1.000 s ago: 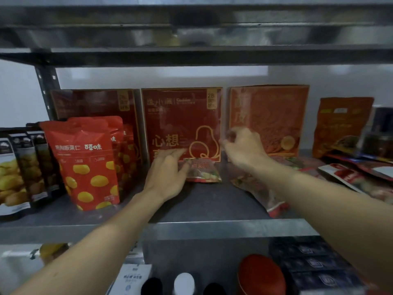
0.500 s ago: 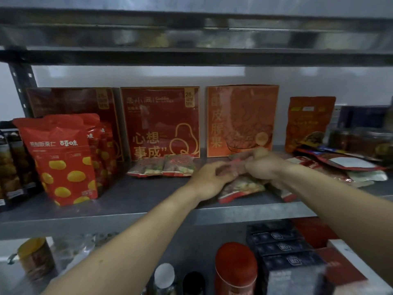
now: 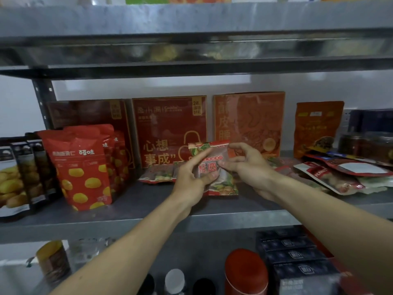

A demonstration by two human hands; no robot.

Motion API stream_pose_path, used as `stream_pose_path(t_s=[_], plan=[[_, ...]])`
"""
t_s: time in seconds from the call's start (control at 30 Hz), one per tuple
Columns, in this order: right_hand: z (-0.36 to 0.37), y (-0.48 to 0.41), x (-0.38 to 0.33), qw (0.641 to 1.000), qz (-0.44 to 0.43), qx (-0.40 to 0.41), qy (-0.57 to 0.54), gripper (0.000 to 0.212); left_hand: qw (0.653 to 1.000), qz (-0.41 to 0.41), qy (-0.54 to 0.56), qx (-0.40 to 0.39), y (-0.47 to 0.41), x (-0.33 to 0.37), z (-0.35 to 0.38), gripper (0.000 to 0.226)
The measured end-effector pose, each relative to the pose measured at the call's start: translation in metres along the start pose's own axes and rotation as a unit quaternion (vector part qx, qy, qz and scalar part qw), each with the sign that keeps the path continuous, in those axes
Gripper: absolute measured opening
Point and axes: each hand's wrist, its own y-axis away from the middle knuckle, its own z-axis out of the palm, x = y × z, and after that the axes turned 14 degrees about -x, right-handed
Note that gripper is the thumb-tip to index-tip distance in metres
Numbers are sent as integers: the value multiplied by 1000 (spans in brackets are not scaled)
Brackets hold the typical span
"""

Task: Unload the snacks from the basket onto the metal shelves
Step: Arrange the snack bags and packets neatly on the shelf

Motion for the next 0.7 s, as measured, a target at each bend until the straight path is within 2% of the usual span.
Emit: stream_pose_path(t_s=[0.1,0.23,0.57,0.63,0.7], plan=[[8,-2,-1,999,3,-8,-39,57,1000,4,-6,0,8,5,-9,58],[25,-7,-6,999,14,-19,-40,60,999,-34,-15,-7,20,11,-30,46],[83,-35,0,995,44,-87,-7,57,995,-60,-41,64,57,8,-89,38],[79,-37,-1,997,44,-57,32,50,994,-73,-41,74,60,8,-97,36],[63,-41,1,994,40,10,105,39,992,-93,-44,71,61,7,-103,36]])
